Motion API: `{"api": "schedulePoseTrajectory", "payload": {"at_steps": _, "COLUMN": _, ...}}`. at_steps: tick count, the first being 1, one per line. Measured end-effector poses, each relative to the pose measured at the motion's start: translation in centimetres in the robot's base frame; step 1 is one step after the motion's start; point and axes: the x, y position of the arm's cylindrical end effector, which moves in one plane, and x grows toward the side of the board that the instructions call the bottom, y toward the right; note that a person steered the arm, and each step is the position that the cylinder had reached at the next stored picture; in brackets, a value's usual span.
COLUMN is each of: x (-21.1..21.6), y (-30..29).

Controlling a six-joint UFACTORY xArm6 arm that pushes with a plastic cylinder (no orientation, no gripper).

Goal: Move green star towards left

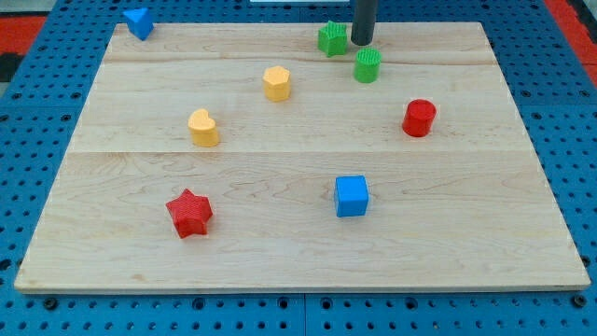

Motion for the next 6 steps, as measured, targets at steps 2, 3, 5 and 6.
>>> {"api": "schedulePoseTrajectory", "payload": {"at_steps": 2, "x": 0.0, "y": -1.2}}
{"api": "schedulePoseTrajectory", "payload": {"at_steps": 3, "x": 0.0, "y": -3.4}}
{"api": "schedulePoseTrajectory", "payload": {"at_steps": 5, "x": -0.2, "y": -6.6}}
{"api": "schedulePoseTrajectory", "payload": {"at_steps": 6, "x": -1.0, "y": -6.6}}
